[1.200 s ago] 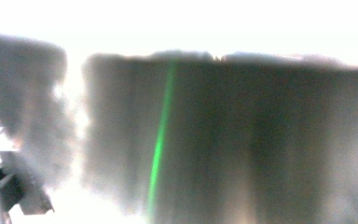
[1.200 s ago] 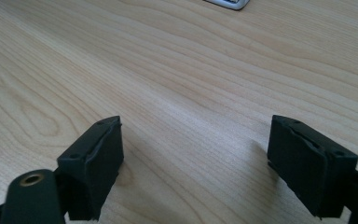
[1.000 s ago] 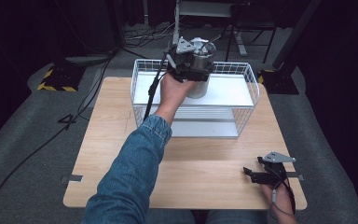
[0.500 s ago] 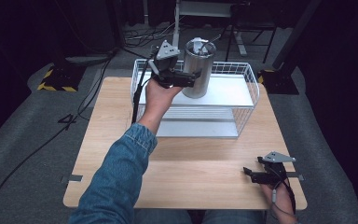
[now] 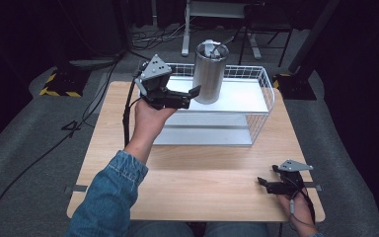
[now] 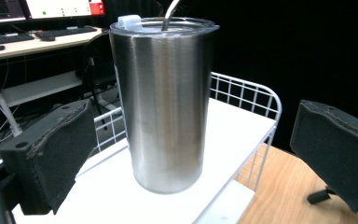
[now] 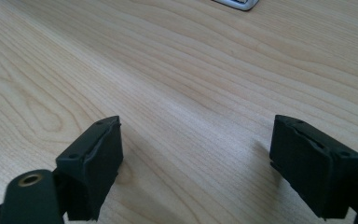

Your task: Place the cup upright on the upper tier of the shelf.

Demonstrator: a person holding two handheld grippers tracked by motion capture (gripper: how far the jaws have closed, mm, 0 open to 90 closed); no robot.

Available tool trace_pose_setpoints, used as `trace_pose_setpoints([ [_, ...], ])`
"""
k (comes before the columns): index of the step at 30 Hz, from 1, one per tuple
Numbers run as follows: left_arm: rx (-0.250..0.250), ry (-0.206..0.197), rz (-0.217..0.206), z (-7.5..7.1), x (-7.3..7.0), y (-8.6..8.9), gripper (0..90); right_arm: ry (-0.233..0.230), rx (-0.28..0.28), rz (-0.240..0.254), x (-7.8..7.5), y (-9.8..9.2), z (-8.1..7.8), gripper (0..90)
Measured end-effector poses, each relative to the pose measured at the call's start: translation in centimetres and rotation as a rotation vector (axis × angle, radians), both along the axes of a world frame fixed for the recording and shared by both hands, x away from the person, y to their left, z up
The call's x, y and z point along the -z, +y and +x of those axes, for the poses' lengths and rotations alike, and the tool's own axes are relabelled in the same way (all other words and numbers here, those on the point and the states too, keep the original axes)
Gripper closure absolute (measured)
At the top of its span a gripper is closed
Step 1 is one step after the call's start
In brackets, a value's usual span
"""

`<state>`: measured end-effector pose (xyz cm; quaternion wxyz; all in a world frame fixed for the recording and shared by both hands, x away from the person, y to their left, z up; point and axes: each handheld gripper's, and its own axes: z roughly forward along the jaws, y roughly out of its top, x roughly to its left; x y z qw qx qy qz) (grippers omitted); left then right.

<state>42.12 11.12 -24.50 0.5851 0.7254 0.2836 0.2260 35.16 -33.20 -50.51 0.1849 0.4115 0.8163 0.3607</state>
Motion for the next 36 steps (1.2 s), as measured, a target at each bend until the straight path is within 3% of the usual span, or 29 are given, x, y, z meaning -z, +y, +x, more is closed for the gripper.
trace_pose_setpoints([
  [6,0.019,-0.006,-0.01,-2.5,0.1,1.4,1.0,0.003,-0.006,-0.001,0.0,0.0,0.1,16.9],
  [8,0.046,-0.001,-0.013,-3.3,0.2,1.9,1.2,0.004,-0.009,-0.002,0.0,0.1,0.2,16.5],
  [17,0.081,0.001,0.026,-6.1,1.2,3.8,1.5,0.005,-0.007,-0.002,0.0,0.1,0.3,16.4],
  [27,0.102,0.019,0.045,-8.0,3.2,5.8,1.6,0.004,-0.007,-0.002,0.0,0.1,0.3,16.4],
  [36,0.108,0.076,0.071,-8.8,6.4,7.5,2.3,0.004,-0.007,-0.002,0.0,0.1,0.3,16.4],
])
